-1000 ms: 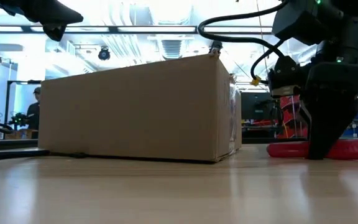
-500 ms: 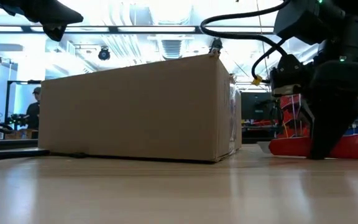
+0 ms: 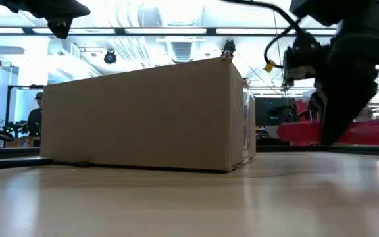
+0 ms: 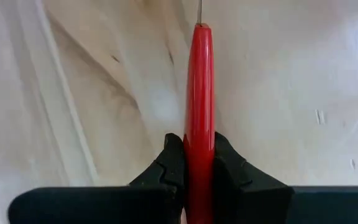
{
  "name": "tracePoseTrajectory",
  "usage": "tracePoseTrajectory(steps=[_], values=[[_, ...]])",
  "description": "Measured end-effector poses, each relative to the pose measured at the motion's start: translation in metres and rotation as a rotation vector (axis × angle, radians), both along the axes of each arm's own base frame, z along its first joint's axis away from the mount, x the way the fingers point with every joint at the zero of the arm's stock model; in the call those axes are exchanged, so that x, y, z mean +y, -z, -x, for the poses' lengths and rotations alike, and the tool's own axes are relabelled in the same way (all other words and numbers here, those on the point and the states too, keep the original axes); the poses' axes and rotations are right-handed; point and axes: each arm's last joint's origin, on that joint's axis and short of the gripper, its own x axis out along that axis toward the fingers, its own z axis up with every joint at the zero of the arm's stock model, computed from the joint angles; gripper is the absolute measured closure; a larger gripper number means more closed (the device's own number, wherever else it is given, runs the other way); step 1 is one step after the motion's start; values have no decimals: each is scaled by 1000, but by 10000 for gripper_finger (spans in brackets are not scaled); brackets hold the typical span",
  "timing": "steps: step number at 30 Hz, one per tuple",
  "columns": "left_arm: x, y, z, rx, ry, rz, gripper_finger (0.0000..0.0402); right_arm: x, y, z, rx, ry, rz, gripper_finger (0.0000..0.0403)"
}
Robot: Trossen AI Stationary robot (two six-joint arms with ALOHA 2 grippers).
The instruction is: Unpack boxes
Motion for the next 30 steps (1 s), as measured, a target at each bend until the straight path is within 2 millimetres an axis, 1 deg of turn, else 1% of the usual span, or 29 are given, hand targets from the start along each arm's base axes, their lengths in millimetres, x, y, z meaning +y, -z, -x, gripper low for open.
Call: tracePoseTrajectory(steps=[15,19,23,26,30], values=[[0,-7,-1,-76,0,0,387,3,-74,-22,-274,-149,49,377],[0,-8,-4,-81,0,0,387,-2,-103,-33,-392,-165,149,377],[0,-9,-11,-89,0,0,387,-10,-127,-45,-536,-164,245,377],[0,-7,-19,-83,3,0,387,-18,-139,-51,-612,-164,285,377],[0,-8,-28,-89,18,-8,387,-29,-148,-57,-711,-141,285,377]])
